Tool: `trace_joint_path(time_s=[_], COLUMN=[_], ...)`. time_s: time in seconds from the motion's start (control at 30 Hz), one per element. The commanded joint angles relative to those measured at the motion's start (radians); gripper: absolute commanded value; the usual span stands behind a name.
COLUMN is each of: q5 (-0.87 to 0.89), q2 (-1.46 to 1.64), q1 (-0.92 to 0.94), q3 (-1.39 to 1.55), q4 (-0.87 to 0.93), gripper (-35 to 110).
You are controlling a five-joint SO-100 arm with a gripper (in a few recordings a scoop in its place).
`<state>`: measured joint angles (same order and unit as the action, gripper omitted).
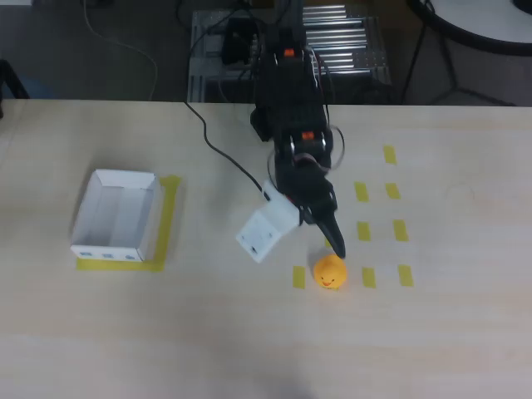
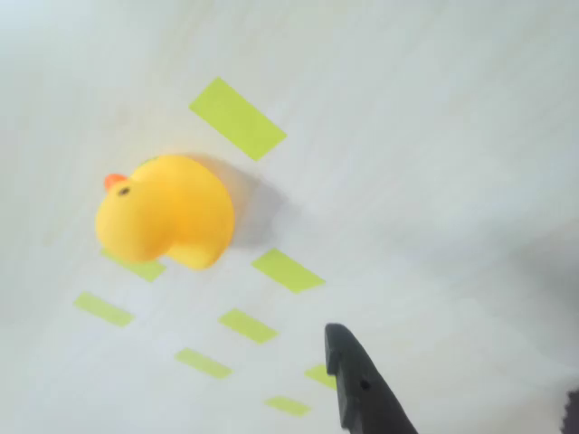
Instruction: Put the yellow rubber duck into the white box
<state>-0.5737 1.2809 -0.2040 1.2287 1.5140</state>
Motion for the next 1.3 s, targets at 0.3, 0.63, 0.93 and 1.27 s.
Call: trace_joint_path(time_s=[0.3,0.63,0.93,1.27], q5=[0.011,-0.012,0.072,0.212], q2=[-0.347,-0.489,-0.472,0.431], q1=[-0.051,-0.049,-0.057,0.202], q3=[-0.445,-0.549,-0.621,-0.144], q4=[0.074,0.066,0.071,-0.123], gripper=[53,40,0,0])
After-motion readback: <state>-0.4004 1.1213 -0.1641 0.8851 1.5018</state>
